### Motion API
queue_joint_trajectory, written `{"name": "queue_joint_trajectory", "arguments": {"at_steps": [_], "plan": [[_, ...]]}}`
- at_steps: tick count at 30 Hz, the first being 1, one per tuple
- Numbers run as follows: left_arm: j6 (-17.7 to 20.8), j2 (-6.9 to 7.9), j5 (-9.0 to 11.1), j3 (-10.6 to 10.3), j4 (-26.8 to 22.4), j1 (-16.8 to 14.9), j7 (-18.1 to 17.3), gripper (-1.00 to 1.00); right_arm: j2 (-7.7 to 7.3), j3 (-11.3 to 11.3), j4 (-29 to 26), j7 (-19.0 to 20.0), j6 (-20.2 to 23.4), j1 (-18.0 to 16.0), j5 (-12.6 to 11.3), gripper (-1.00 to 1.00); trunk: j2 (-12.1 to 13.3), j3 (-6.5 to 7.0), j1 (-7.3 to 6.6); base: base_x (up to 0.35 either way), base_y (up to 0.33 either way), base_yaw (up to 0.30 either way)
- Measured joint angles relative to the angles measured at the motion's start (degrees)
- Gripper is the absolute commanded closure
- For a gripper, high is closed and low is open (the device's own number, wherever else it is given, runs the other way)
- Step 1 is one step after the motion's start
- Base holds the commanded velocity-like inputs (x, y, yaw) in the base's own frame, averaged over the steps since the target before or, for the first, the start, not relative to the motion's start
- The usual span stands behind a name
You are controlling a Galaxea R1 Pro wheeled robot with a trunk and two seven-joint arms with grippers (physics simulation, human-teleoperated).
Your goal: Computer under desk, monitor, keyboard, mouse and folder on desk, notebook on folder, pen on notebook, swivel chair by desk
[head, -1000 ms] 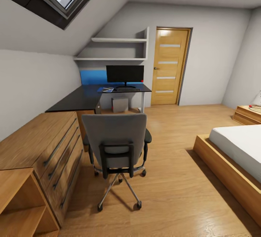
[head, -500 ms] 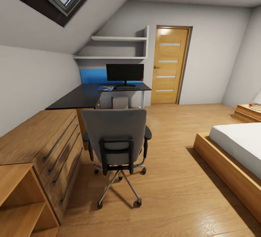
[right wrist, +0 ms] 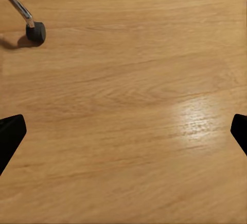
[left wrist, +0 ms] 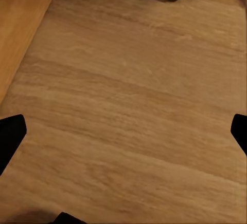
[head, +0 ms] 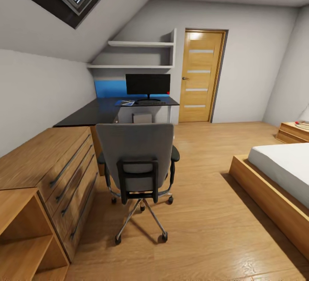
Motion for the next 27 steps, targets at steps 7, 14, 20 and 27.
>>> {"name": "queue_joint_trajectory", "arguments": {"at_steps": [7,14,20,27], "plan": [[3.4,-0.04,0.1,-0.3,0.2,-0.1,5.8,-1.0,-0.52,-0.2,-1.4,0.0,-0.4,0.0,-0.1,-1.0,-2.8,-1.26,1.54,0.0,0.0,0.0],[10.1,-0.02,0.0,-0.2,-1.1,-3.2,6.4,-1.0,-0.42,-0.4,-10.4,-0.4,0.9,-0.1,-0.5,-1.0,-5.6,-2.5,3.08,0.0,0.0,0.0],[15.1,-0.27,0.0,-0.2,-2.3,-8.3,6.7,-1.0,-0.1,-0.2,-15.9,-0.2,5.2,-2.4,-0.5,-1.0,-8.0,-3.56,4.4,0.0,0.0,0.0],[25.6,-0.38,4.1,-0.1,-3.6,-19.1,6.7,-1.0,2.74,0.1,-17.4,0.3,19.0,-11.8,-0.3,-1.0,-10.8,-4.81,5.93,0.0,0.0,0.0]]}}
